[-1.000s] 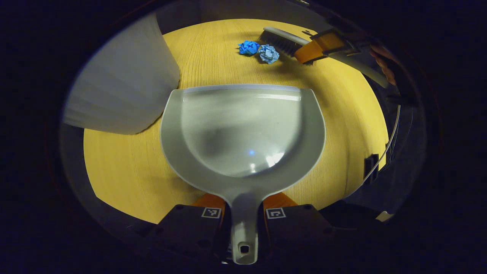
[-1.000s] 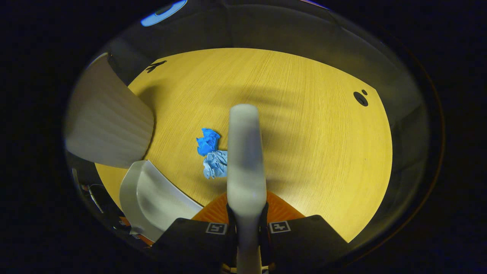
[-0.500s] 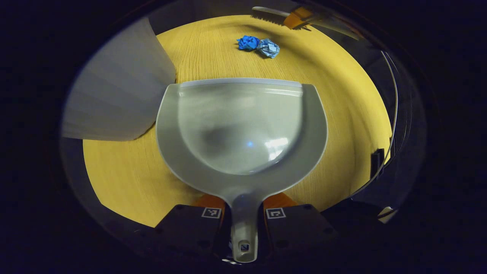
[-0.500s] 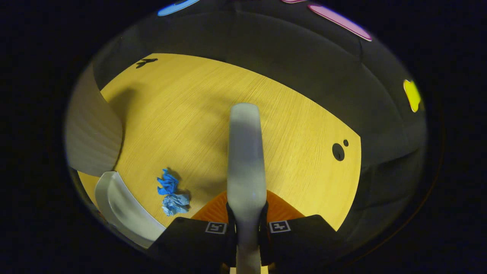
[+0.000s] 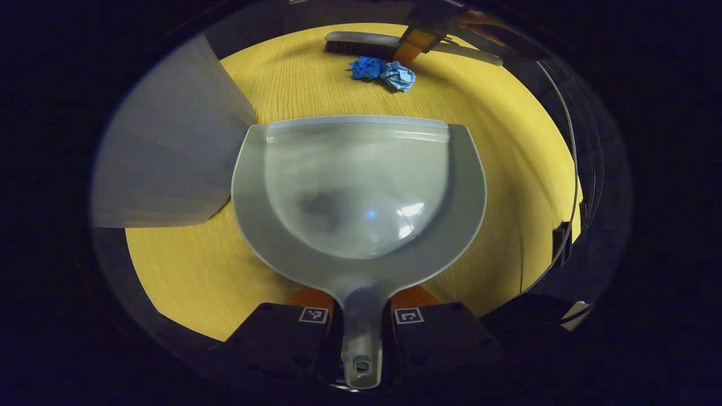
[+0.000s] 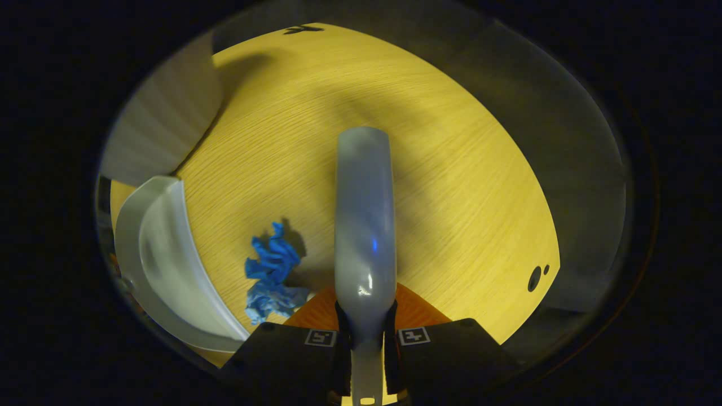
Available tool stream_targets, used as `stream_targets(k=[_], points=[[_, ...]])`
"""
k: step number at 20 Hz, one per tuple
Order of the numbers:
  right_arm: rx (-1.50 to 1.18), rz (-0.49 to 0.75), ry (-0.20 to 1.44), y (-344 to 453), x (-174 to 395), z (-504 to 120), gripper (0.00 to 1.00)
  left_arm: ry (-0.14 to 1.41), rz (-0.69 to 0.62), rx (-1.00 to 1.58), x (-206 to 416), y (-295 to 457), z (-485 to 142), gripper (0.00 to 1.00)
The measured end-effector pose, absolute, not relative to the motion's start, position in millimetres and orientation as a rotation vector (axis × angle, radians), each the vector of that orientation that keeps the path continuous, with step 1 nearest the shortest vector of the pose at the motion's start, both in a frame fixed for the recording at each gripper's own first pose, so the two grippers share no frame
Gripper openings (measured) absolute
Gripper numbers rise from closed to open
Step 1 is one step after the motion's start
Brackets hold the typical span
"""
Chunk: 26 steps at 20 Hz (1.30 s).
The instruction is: Pick up the small broom and dustpan from the desktop, sweep the trash into the dustpan with the broom, and then empty the trash into the garbage bin.
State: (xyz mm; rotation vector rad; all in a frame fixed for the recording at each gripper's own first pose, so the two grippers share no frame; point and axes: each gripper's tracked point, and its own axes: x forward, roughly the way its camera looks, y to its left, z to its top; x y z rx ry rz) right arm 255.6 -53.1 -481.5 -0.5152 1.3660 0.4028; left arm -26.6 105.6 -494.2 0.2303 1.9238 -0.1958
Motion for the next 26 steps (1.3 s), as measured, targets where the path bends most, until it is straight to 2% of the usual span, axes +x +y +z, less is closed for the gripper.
stream_targets(k=[5,7,11,13,17,19,26], points=[[-0.604,0.744,1.529,-14,164,-475,0.26,1.9,-0.231,0.268,-29,109,-491,0.26],[-0.539,0.872,1.611,3,122,-471,0.26,1.882,-0.254,0.282,-33,112,-495,0.26],[-0.353,0.953,1.656,30,89,-460,0.26,1.842,-0.3,0.31,-34,113,-499,0.27],[-0.227,0.924,1.621,37,92,-459,0.26,1.828,-0.293,0.277,-28,108,-496,0.26],[-0.014,0.73,1.477,20,104,-449,0.26,1.717,-0.293,0.286,-21,114,-489,0.26],[0.175,0.684,1.394,11,103,-437,0.26,1.662,-0.295,0.291,-15,115,-487,0.26],[0.535,0.523,1.068,-35,101,-407,0.25,1.496,-0.334,0.347,-4,119,-497,0.26]])
